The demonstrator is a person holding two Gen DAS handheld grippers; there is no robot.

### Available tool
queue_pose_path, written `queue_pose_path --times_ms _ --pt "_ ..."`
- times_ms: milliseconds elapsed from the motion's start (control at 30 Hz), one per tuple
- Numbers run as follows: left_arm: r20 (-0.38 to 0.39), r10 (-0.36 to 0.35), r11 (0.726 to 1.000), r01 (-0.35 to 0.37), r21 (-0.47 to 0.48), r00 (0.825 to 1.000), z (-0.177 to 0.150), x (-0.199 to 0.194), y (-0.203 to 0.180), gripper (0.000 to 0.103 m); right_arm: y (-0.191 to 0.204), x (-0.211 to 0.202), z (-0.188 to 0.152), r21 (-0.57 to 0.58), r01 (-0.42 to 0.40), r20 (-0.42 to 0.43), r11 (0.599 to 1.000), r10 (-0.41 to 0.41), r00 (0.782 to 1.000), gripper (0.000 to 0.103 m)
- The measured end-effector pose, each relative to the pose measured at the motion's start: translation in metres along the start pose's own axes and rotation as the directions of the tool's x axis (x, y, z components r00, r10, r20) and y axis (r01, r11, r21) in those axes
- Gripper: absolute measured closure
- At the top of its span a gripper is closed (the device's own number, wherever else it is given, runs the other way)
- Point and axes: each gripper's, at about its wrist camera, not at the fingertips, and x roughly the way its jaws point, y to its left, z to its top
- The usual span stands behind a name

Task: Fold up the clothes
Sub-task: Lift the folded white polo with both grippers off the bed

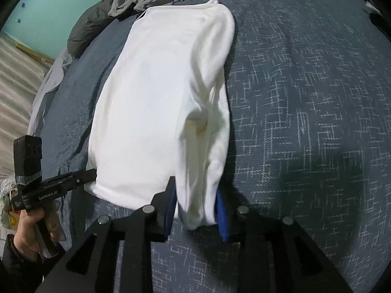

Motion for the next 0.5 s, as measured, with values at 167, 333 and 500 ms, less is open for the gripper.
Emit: queue_pose_path --times_ms 167,333,500 --pt "0.016 0.010 0.999 -0.010 0.037 1.000 0.000 -0.001 -0.006 0.093 0.003 -0.002 -0.002 -0.016 -0.013 0.001 1.000 0.013 1.000 0.092" --pt "0.045 -0.009 0.998 0.006 0.059 0.999 0.006 -0.016 -0.015 0.094 0.005 -0.016 0.005 -0.016 -0.043 0.034 0.999 0.044 0.998 0.094" --pt "0.086 -0.031 0.997 0.025 0.076 0.996 0.019 -0.043 -0.029 0.095 0.014 -0.042 0.016 -0.033 -0.070 0.076 0.997 0.073 0.994 0.094"
